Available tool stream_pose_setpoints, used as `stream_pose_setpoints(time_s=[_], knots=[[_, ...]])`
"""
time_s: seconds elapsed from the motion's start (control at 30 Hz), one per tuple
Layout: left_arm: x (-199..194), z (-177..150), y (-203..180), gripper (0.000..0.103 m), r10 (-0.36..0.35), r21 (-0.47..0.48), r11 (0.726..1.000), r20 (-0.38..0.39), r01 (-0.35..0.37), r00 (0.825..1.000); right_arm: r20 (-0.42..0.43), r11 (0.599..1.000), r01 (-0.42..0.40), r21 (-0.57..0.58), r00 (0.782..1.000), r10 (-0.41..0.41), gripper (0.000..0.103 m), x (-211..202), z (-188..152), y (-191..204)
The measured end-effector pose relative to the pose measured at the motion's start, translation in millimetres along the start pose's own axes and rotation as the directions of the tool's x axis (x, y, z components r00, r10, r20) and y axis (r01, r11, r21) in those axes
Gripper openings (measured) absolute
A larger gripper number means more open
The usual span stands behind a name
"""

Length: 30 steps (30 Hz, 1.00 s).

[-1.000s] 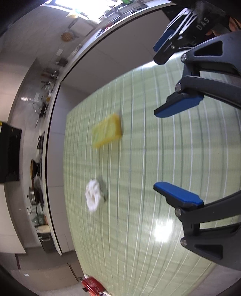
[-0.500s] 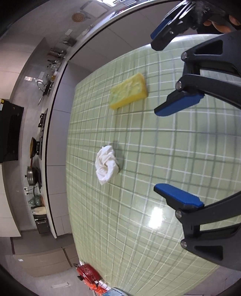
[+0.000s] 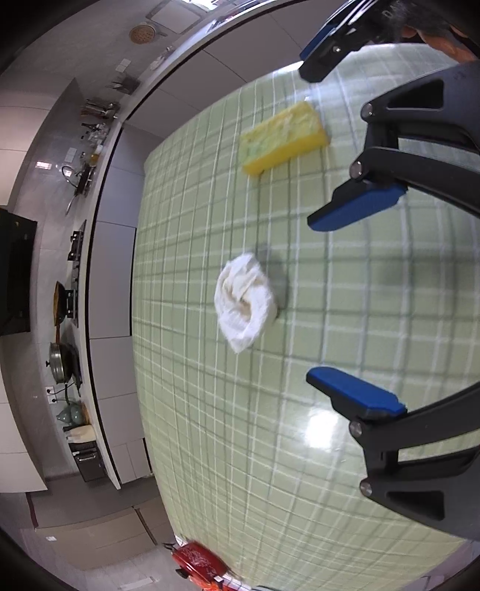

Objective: Collect trash
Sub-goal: 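Move both open tools back toward the sponge and white paper towel, then grasp the white paper towel with the left tool while the right tool grasps the sponge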

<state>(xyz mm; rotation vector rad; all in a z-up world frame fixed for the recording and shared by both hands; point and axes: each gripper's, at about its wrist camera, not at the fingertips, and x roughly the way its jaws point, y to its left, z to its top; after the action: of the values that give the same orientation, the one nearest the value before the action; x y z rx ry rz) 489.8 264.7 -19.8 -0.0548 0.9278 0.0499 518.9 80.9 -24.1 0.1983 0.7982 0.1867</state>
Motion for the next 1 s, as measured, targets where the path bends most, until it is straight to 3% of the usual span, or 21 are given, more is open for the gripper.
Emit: stream_pose_setpoints(time_s=[0.37, 0.6, 1.0], knots=[[39.0, 25.3, 8.1, 0.077, -0.039, 0.045, 0.998, -0.033, 0.041, 0.999, -0.044, 0.997, 0.075, 0.004, 0.996, -0.075, 0.068, 40.7, 10.4, 0.8], [60.0, 38.1, 0.2, 0.077, -0.021, 0.08, 0.997, -0.041, 0.025, 0.999, -0.068, 0.991, 0.124, -0.049, 0.99, -0.127, 0.068, 65.9, 18.9, -3.5], [78.0, 49.1, -4.4, 0.077, -0.015, 0.087, 0.996, -0.05, 0.019, 0.999, -0.096, 0.99, 0.139, -0.023, 0.985, -0.141, 0.068, 83.1, 26.7, -19.7]])
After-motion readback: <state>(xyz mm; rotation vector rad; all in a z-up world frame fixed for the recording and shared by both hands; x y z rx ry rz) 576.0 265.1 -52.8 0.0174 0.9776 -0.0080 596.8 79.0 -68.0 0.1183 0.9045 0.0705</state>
